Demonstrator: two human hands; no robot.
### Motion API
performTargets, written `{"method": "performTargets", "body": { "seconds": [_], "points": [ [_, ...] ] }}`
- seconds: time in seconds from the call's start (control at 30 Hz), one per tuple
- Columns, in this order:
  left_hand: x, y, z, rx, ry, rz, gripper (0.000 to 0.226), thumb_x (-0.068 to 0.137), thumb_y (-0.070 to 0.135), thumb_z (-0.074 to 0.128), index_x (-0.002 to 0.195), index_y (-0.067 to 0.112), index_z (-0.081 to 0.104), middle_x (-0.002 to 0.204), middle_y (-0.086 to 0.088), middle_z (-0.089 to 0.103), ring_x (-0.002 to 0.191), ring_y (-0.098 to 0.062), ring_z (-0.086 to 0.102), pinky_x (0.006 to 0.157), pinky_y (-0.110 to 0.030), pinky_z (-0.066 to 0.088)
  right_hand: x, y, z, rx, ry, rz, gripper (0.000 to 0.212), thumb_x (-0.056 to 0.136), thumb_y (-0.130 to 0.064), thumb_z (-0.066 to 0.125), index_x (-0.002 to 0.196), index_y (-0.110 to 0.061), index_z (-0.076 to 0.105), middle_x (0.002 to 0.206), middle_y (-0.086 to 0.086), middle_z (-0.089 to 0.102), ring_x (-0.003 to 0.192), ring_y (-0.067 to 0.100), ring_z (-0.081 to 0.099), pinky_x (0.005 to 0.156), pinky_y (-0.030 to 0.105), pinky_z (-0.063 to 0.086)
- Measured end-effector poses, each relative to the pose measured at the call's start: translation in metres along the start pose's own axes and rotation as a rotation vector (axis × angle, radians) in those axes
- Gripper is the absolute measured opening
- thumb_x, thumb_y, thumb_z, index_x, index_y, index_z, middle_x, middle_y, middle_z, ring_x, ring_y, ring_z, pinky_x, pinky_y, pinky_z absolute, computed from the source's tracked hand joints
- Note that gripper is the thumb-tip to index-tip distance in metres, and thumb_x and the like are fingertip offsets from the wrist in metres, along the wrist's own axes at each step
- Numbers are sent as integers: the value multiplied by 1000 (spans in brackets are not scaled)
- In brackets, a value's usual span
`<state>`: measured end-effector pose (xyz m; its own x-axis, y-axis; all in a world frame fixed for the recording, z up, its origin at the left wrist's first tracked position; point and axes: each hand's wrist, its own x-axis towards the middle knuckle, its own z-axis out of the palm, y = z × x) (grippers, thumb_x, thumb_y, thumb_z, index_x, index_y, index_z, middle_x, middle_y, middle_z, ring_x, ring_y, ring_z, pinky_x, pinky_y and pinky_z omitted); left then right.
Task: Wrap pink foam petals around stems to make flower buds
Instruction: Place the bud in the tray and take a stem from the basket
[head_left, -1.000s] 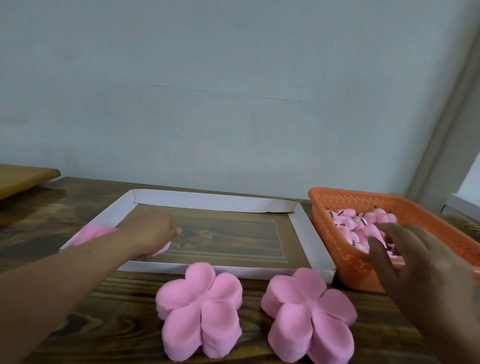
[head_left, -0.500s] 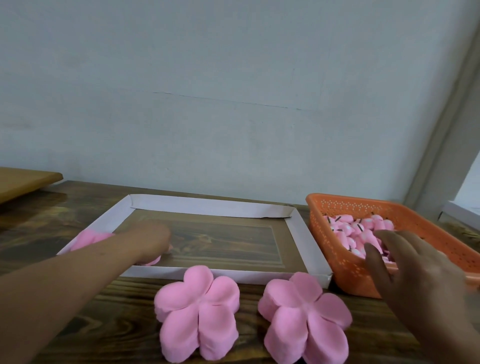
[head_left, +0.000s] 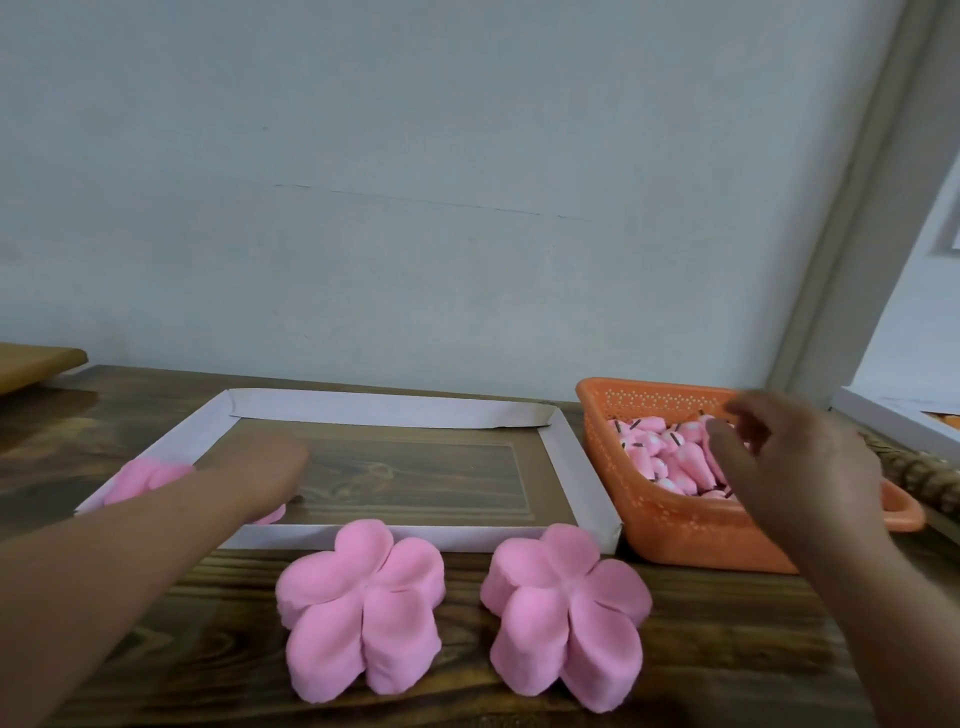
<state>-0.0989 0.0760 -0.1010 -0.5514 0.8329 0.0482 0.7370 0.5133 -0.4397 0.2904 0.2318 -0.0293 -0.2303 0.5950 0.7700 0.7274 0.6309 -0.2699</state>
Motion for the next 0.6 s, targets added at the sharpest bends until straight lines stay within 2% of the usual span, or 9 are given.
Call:
{"method": "performTargets", "body": {
  "seconds": [0.07,0.13,0.27,0.33,0.37,0.43,0.47,0.53,0.6],
  "points": [
    [0,-3,1,-1,-11,5,19,81,6,50,68,20,47,74,0,48,65,-14,43,42,-20,19,25,13,4,23,-135,101,8,80,-18,67,86,-14,70,74,6,64,74,31,60,62,30,40],
    [1,-7,2,-33,-10,6,15,82,7,51,73,18,57,73,1,50,63,-11,45,42,-18,21,52,27,10,14,-354,161,4,79,-15,67,77,-12,68,79,9,68,72,28,59,63,30,43],
    [5,-9,12,-41,23,14,16,80,8,49,70,20,52,75,0,59,66,-13,51,50,-22,30,78,43,28,-2,-703,259,11,79,-8,70,70,-1,66,60,12,63,51,24,57,51,28,48],
    [8,-9,17,-44,34,7,17,80,11,47,64,19,47,69,2,54,66,-14,50,52,-23,32,79,43,36,-33,-806,288,13,80,-7,69,76,5,68,62,15,66,51,25,58,52,29,50],
    [8,-9,18,-57,32,2,19,80,12,46,62,18,45,68,3,52,66,-14,51,52,-24,33,80,43,41,-65,-845,285,15,81,-8,68,81,7,69,69,17,69,55,25,59,58,32,53],
    [10,-7,17,-72,38,8,21,83,17,44,62,19,43,68,4,52,69,-13,52,55,-26,36,80,41,49,-187,-922,258,18,81,-11,66,88,4,71,84,17,72,65,25,62,70,33,54],
    [10,-6,16,-87,37,20,24,87,21,44,63,20,42,69,4,52,69,-13,52,58,-27,38,80,39,52,-267,-963,244,17,82,-13,64,90,0,71,89,15,72,69,24,62,71,31,53],
    [10,-3,13,-143,18,43,30,92,30,43,64,21,42,71,5,52,69,-12,51,63,-28,39,78,37,59,-394,-1048,233,17,81,-13,60,94,-5,68,87,11,69,70,22,60,66,25,50],
    [9,0,10,-168,2,54,33,95,37,43,66,22,44,75,4,53,72,-13,51,64,-28,38,77,38,67,-422,-1085,243,15,79,-10,59,90,-5,68,74,9,65,58,19,57,53,22,47]
  ]
}}
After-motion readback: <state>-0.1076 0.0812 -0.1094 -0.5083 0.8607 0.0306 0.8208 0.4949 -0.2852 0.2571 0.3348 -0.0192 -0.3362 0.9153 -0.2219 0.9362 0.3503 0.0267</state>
